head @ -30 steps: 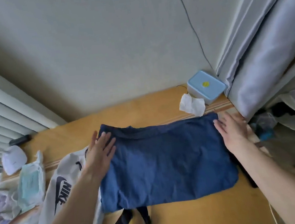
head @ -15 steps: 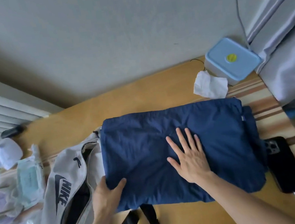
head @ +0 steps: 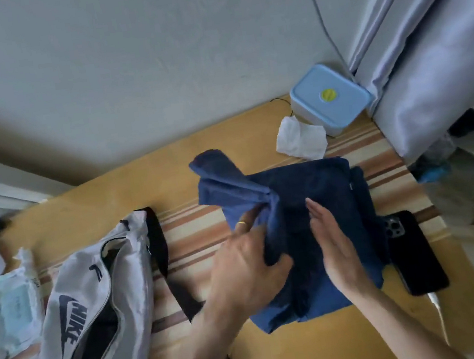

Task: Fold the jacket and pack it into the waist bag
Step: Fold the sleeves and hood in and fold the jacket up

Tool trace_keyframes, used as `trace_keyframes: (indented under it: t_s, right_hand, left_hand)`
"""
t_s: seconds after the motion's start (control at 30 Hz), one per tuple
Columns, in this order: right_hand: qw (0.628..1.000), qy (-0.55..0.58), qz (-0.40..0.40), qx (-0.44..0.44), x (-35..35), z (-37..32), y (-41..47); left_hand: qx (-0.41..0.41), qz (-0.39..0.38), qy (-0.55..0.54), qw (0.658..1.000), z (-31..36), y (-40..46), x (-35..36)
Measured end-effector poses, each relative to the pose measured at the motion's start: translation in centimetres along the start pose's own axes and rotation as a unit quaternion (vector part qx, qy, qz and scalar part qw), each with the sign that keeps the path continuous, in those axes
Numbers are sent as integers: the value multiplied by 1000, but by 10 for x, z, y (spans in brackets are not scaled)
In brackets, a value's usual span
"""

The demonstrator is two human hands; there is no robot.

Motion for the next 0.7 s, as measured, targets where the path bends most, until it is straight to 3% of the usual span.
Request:
trace_keyframes:
  t_s: [0.1,0.2,0.27,0.37,0.5,0.6,0.7]
  right_hand:
    - [992,70,103,17,-64,-11,-28]
    - [986,-66,153,6,-114,-17,-50]
    - [968,-197,150,-37,-125,-26,-56]
    - [932,-336,35,-131,-95,-23,-43]
    - [837,-502,-147,-163,-45,41,-14]
    - [787,-557,-210,-158,-35,82,-2]
    - [778,-568,-206,-173,-35,88,1]
  left_hand:
    - [35,-88,81,992,56,-2,70]
    - [47,-132,73,987,68,-5,119]
    - [46,-62,62,995,49,5,124]
    - [89,50,153,983,5,27,128]
    - [110,31,252,961,-54,61,153]
    - [102,18,250,963,-71,69,162]
    - [139,21,221,965,-66,55,151]
Point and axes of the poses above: each hand's wrist, its own y-axis towards the middle knuckle, its own x-axis out of the palm, z = x × y, the point moved 7 cm from there along y, towards the middle knuckle, and after that the axes turned 14 degrees about -x, right-handed, at the moved point
